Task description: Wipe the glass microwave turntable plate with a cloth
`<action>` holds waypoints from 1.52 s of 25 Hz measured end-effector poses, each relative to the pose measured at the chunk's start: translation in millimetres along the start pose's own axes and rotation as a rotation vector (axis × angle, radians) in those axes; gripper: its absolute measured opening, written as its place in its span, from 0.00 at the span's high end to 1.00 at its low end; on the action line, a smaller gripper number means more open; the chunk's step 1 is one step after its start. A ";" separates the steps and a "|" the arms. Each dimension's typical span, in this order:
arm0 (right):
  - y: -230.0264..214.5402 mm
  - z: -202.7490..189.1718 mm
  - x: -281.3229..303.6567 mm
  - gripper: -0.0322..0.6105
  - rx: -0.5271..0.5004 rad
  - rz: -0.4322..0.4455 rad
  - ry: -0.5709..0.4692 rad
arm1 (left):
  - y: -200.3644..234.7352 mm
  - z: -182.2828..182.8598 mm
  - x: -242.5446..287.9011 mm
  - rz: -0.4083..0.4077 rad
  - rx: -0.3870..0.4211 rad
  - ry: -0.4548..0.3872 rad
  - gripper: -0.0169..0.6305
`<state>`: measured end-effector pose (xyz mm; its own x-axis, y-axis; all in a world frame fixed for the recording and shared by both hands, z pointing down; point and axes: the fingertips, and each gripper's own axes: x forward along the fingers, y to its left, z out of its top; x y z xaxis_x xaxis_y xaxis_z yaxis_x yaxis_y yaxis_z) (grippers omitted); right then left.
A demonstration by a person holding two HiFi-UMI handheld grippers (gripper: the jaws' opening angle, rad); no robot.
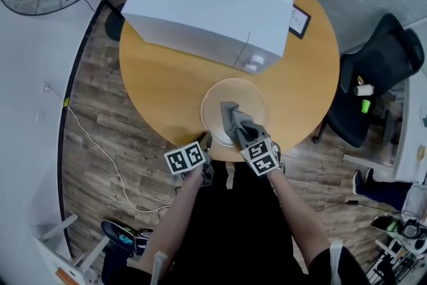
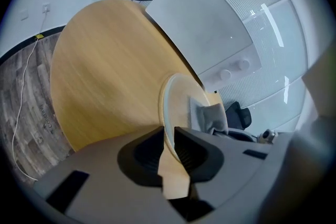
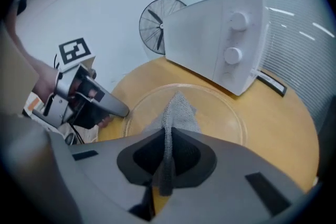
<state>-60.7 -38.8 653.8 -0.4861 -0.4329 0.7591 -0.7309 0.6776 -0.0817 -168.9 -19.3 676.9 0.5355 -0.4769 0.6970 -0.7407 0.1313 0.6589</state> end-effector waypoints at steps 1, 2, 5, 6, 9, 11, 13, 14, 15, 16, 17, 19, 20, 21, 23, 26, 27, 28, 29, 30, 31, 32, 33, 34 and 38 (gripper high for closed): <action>-2.2 2.0 -7.2 0.91 0.047 0.001 -0.021 | 1.5 -1.0 -3.3 0.013 0.005 -0.004 0.91; -4.9 3.5 -14.9 0.91 0.089 0.001 -0.041 | 2.5 -2.1 -7.1 0.025 0.009 -0.009 0.91; -13.8 6.2 -40.9 0.91 0.177 -0.001 -0.098 | -0.7 -5.8 -20.6 0.044 0.025 -0.030 0.91; -17.4 6.5 -50.2 0.91 0.196 -0.006 -0.117 | -4.3 -6.6 -25.0 0.043 0.036 -0.038 0.91; -30.4 8.2 -81.1 0.91 0.239 -0.024 -0.176 | -26.5 -5.3 -35.8 0.026 0.084 -0.071 0.94; -39.6 11.0 -104.3 0.91 0.262 -0.035 -0.222 | -50.3 -1.3 -41.9 0.007 0.131 -0.105 0.97; -47.4 14.7 -129.4 0.91 0.275 -0.043 -0.273 | -77.1 0.8 -47.4 -0.004 0.193 -0.136 0.98; -51.2 16.6 -142.4 0.91 0.277 -0.045 -0.299 | -90.8 0.0 -49.1 -0.008 0.228 -0.149 0.98; -55.0 18.5 -155.3 0.91 0.276 -0.048 -0.325 | -105.2 -1.1 -50.7 -0.014 0.263 -0.164 0.98; -59.0 20.1 -168.0 0.91 0.274 -0.050 -0.351 | -120.6 -2.1 -52.6 -0.024 0.295 -0.183 0.98; -62.9 21.7 -180.5 0.91 0.273 -0.050 -0.377 | -136.9 -2.6 -55.3 -0.038 0.324 -0.205 0.98; -69.6 25.3 -204.9 0.91 0.275 -0.047 -0.427 | -170.6 -3.0 -63.5 -0.069 0.383 -0.254 0.98; -72.3 26.7 -216.6 0.91 0.276 -0.045 -0.449 | -186.9 -3.6 -68.2 -0.083 0.418 -0.276 0.98; -74.6 27.5 -227.9 0.91 0.275 -0.043 -0.467 | -202.4 -4.9 -72.9 -0.094 0.456 -0.295 0.98; -78.3 27.5 -250.4 0.91 0.267 -0.041 -0.496 | -230.8 -9.7 -81.7 -0.109 0.534 -0.331 0.98; -80.9 27.2 -285.5 0.91 0.240 -0.041 -0.541 | -265.1 -19.4 -95.4 -0.122 0.621 -0.385 0.98; -81.0 27.4 -297.1 0.91 0.231 -0.040 -0.558 | -274.9 -23.0 -100.9 -0.127 0.639 -0.403 0.98; -81.1 27.5 -308.4 0.91 0.222 -0.039 -0.575 | -284.2 -26.9 -106.4 -0.132 0.653 -0.421 0.98; -81.3 27.9 -319.1 0.91 0.214 -0.036 -0.591 | -293.1 -30.7 -111.5 -0.135 0.668 -0.437 0.98; -81.5 28.6 -329.1 0.91 0.205 -0.031 -0.606 | -301.5 -34.4 -116.2 -0.136 0.684 -0.451 0.98; -81.4 29.6 -338.3 0.91 0.198 -0.025 -0.620 | -309.4 -37.9 -120.7 -0.136 0.700 -0.464 0.98; -80.7 30.6 -346.6 0.91 0.191 -0.018 -0.633 | -316.7 -41.3 -125.3 -0.135 0.716 -0.476 0.98; -79.7 31.8 -354.1 0.91 0.182 -0.012 -0.645 | -323.7 -44.5 -130.1 -0.136 0.727 -0.488 0.98; -78.4 33.2 -360.9 0.91 0.171 -0.006 -0.656 | -330.4 -47.4 -134.9 -0.139 0.735 -0.500 0.98; -71.7 39.8 -380.7 0.91 0.142 0.016 -0.698 | -350.2 -54.9 -148.4 -0.157 0.761 -0.526 0.98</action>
<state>157.6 53.8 344.9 -0.6556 -0.7357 0.1701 -0.7536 0.6234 -0.2085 33.2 53.3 358.2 0.5371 -0.7973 0.2755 -0.8414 -0.4829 0.2427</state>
